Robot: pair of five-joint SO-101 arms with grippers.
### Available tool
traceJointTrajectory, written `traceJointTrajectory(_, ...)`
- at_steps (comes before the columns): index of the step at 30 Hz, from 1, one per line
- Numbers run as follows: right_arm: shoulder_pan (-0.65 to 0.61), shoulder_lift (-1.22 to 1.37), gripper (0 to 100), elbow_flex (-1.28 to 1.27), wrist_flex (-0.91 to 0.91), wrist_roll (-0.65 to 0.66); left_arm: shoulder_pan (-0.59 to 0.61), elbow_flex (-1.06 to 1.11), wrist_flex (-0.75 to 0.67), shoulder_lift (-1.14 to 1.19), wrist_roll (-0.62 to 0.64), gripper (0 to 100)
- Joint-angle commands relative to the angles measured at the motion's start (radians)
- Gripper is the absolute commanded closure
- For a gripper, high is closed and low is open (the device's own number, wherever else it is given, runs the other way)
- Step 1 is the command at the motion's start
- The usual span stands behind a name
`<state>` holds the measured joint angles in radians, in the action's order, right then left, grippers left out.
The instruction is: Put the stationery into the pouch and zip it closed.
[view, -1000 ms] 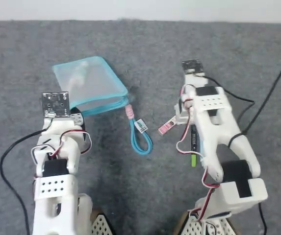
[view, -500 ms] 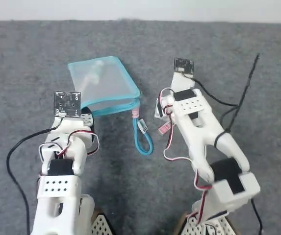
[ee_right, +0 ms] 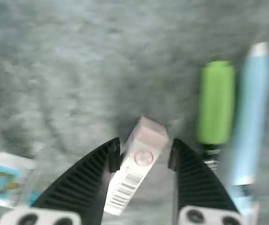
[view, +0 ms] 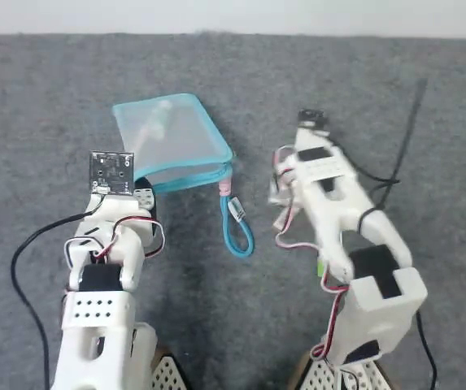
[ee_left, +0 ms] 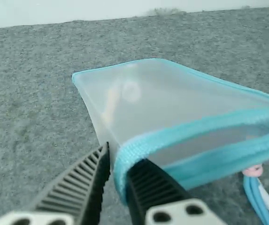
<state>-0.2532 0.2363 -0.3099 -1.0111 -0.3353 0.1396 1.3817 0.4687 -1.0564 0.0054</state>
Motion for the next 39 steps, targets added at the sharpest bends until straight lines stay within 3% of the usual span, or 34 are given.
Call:
traceJointTrajectory(1, 0.101, -0.039, 92.8, 0.109, -0.087, 0.166, -0.012, -0.022, 0.006, 0.006, 0.008, 99)
traceJointTrajectory(6, 0.114, -0.019, 90.8, 0.252, -0.213, 0.417, -0.014, -0.022, 0.006, 0.006, 0.008, 99)
traceJointTrajectory(11, 0.111, -0.054, 75.4, 0.278, -0.288, 0.436, -0.008, -0.021, 0.008, 0.008, 0.008, 99)
traceJointTrajectory(15, 0.119, -0.185, 80.5, 0.219, -0.302, 0.436, -0.008, -0.021, 0.008, 0.006, 0.008, 99)
traceJointTrajectory(19, 0.114, -0.326, 82.2, 0.000, -0.305, 0.500, -0.008, -0.021, 0.008, 0.006, 0.008, 99)
traceJointTrajectory(26, 0.228, -0.409, 82.5, -0.370, -0.125, 0.557, -0.009, -0.021, 0.008, 0.006, 0.008, 99)
traceJointTrajectory(30, 0.277, -0.383, 82.6, -0.413, -0.068, 0.588, -0.008, -0.021, 0.008, 0.006, 0.008, 99)
traceJointTrajectory(39, 0.262, -0.223, 82.6, -0.414, -0.008, 0.585, -0.008, -0.021, 0.008, 0.006, 0.008, 99)
